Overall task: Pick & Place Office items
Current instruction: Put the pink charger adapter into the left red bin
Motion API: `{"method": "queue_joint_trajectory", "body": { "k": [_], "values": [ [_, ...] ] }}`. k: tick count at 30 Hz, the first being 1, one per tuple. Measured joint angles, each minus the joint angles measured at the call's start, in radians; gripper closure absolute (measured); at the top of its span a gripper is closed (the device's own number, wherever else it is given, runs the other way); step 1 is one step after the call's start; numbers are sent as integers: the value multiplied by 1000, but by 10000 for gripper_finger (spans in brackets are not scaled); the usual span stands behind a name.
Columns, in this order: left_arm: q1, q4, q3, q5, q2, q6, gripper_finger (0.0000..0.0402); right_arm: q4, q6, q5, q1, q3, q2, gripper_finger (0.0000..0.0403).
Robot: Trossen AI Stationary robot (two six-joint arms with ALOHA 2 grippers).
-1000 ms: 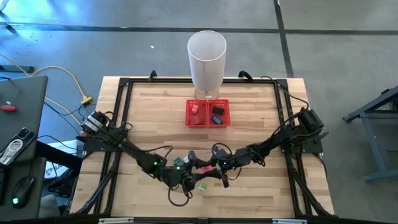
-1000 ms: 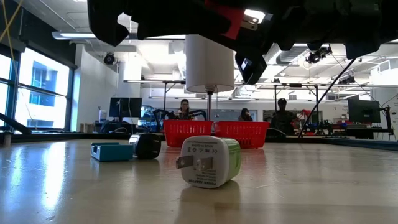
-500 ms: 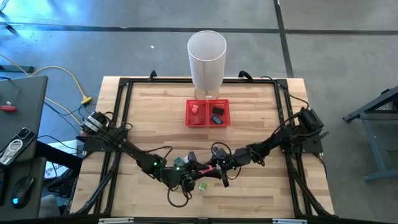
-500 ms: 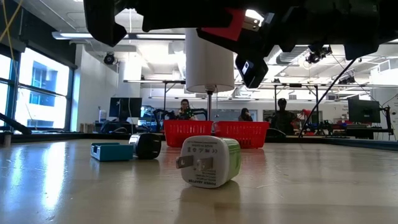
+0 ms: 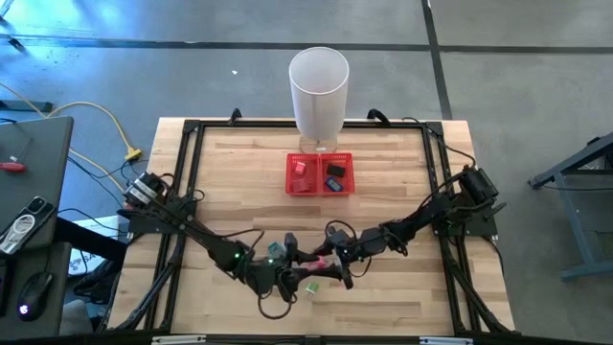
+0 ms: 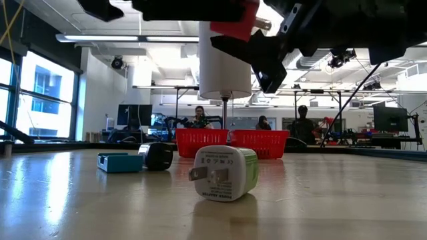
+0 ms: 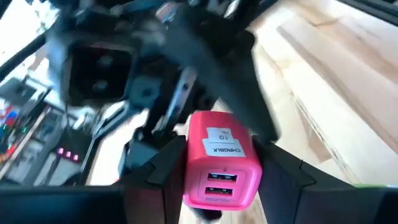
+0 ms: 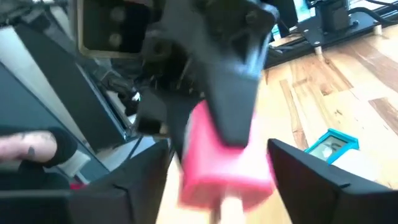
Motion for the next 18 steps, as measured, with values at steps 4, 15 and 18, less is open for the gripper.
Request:
{"method": "queue_joint_trajectory", "body": {
  "k": [4,15,18],
  "values": [
    [-29,-89,0,-38,-1,-75,255,-63,-45,-23,8,0,-24,109],
    [-31,-450,80,101,-14,-377,259,-340,-157,104,59,0,-125,91],
    [7,-589,148,180,-14,-484,259,-346,-233,195,92,0,-127,98]
  ]
}}
